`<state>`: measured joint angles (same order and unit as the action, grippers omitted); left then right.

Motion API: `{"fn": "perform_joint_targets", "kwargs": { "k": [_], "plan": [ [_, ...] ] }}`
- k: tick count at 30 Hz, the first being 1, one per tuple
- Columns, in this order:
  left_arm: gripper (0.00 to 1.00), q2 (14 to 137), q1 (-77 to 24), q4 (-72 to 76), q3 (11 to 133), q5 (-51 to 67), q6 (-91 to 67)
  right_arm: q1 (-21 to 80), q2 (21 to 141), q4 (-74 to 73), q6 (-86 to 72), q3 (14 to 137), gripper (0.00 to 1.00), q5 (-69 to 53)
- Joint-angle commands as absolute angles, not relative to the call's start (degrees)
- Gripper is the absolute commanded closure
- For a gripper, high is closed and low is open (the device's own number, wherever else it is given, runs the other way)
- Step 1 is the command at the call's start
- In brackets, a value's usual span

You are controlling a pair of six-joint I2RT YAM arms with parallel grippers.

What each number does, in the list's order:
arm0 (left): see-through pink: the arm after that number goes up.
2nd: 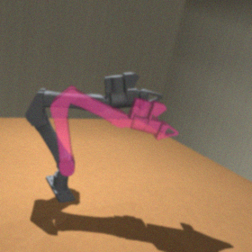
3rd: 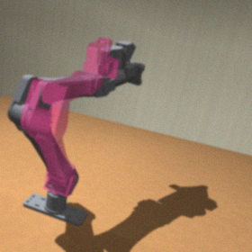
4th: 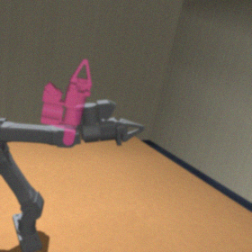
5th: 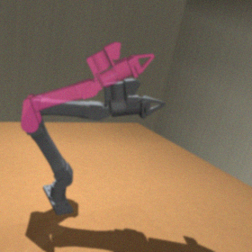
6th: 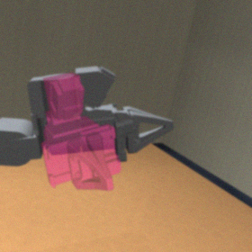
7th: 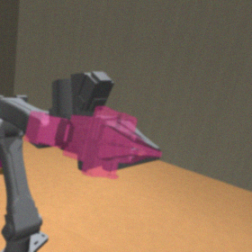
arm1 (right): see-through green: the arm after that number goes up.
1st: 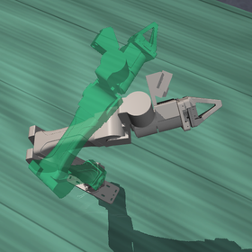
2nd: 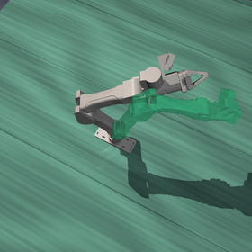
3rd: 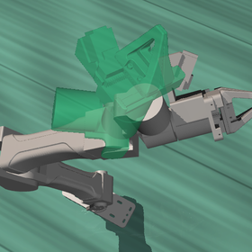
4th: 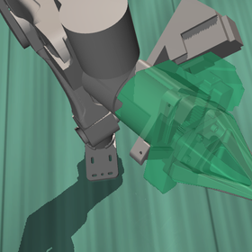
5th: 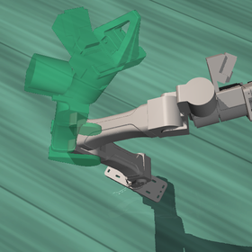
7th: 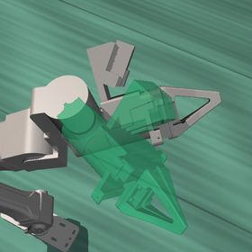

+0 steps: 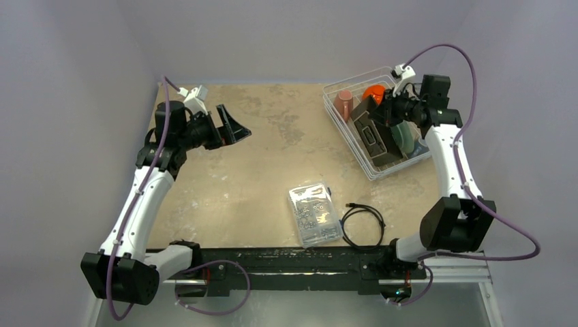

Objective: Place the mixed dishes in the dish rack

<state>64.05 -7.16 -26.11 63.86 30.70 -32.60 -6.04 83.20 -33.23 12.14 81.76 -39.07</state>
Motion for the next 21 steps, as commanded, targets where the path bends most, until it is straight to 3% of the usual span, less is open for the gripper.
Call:
{"fn": "perform_joint_targets", "kwargs": {
  "k": [1,3,8,12,21],
  "plan": [
    [0.0,64.15,-7.21,-23.6,63.81,31.53,-33.42,-5.26,83.5,-26.11,13.05,85.63,1.0,-38.23],
    [0.0,64.38,-7.21,-23.64,63.81,31.52,-33.4,-4.76,83.68,-25.27,12.89,84.58,0.98,-36.75],
    [0.0,64.82,-7.18,-23.69,63.96,31.88,-33.4,-2.83,83.64,-24.15,13.08,82.25,0.71,-31.69],
    [0.0,65.34,-7.12,-23.73,63.98,32.18,-33.57,-1.51,83.12,-23.55,13.31,81.01,0.59,-28.47],
    [0.0,66.02,-7.11,-23.64,63.98,32.36,-33.76,1.49,81.55,-25.03,14.03,81.69,0.54,-25.73]
  ]
}}
